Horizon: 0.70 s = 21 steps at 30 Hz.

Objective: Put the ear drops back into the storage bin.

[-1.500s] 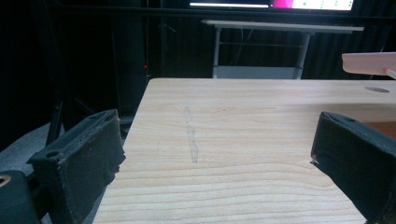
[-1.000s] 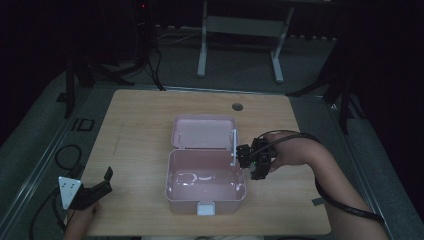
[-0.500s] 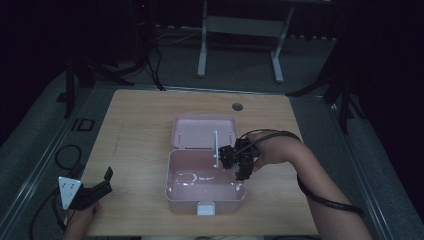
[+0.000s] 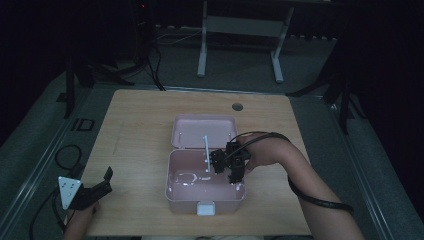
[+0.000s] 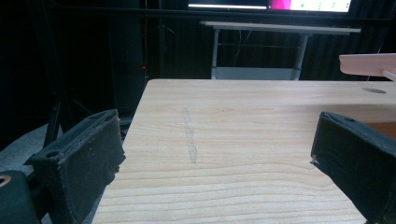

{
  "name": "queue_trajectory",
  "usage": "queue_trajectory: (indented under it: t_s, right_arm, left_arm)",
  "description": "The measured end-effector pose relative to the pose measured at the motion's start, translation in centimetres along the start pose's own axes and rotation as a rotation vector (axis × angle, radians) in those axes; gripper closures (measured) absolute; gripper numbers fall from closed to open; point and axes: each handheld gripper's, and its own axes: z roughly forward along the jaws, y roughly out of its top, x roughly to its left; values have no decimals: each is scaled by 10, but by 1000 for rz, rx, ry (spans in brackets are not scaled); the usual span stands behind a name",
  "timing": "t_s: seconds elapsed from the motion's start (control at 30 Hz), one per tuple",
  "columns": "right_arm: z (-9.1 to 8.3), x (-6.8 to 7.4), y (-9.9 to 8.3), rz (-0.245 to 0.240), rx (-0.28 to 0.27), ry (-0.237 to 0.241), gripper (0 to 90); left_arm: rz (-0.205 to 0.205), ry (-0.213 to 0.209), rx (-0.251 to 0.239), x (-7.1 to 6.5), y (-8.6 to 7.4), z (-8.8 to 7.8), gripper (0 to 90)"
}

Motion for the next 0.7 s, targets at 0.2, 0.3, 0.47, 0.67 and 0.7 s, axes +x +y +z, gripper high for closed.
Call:
queue_trajectory:
  t_s: [0.2,0.3,0.47,0.67,0.7]
  right_arm:
    - [11,0,3,-29,1,10,593]
    - [18,-1,3,-43,3,17,593]
    - [34,-2,4,-56,6,35,593]
    - [51,-2,8,-73,15,50,593]
    - [54,-1,10,-76,18,51,593]
  left_arm:
    - [1,0,0,0,0,0,24]
    - [2,-1,-1,0,0,0,24]
    - [1,0,-1,0,0,0,24]
    - [2,0,1,0,0,0,24]
    - [2,0,1,0,0,0,24]
